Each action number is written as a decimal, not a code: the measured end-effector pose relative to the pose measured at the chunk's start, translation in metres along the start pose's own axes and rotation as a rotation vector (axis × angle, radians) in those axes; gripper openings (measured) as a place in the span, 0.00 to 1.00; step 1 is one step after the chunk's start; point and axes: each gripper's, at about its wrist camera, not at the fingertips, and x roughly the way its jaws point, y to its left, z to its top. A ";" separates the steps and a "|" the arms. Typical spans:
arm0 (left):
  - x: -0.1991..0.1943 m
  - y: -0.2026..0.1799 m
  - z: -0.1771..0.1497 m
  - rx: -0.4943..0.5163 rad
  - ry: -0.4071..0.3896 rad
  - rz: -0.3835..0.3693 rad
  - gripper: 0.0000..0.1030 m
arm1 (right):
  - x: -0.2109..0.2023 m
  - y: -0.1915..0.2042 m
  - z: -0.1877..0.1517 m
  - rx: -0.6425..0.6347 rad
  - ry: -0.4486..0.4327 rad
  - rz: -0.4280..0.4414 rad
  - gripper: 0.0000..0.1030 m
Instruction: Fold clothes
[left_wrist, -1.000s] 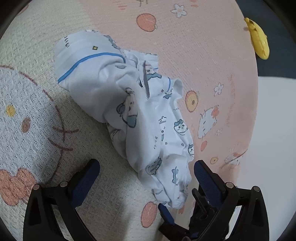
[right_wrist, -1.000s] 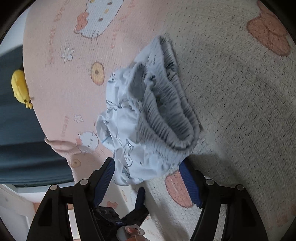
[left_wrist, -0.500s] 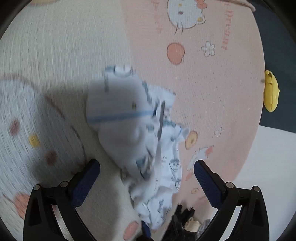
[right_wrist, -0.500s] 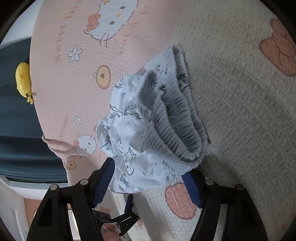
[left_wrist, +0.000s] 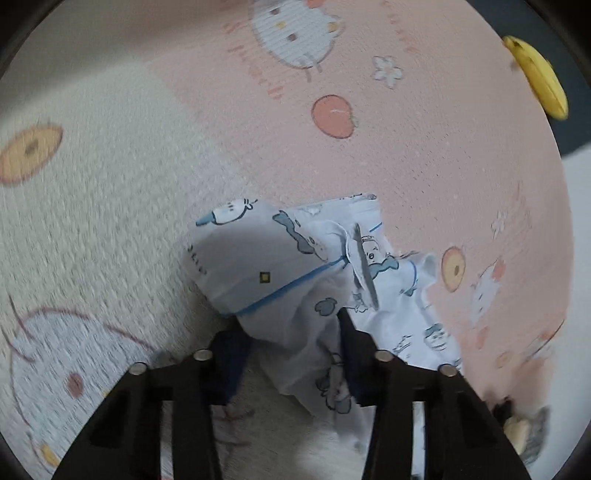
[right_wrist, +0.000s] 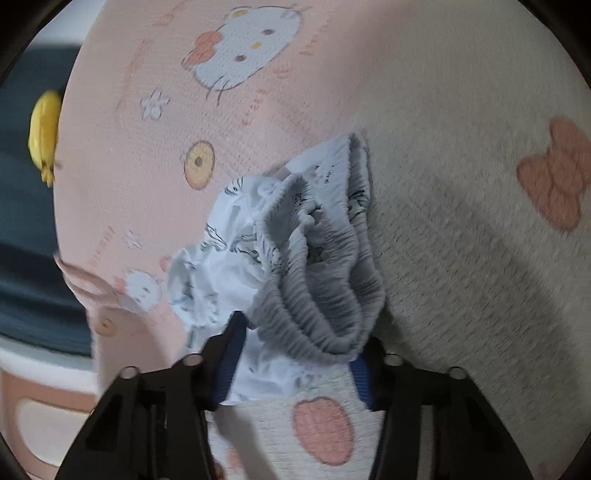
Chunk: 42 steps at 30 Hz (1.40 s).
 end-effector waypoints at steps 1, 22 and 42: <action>0.000 -0.002 -0.001 0.031 -0.009 0.023 0.26 | 0.001 0.004 0.000 -0.038 -0.002 -0.026 0.37; -0.027 -0.039 -0.039 0.492 -0.093 0.308 0.12 | -0.012 0.050 -0.003 -0.494 0.025 -0.266 0.18; -0.101 0.000 -0.104 0.445 -0.011 0.207 0.12 | -0.005 0.051 -0.003 -0.586 0.155 -0.247 0.18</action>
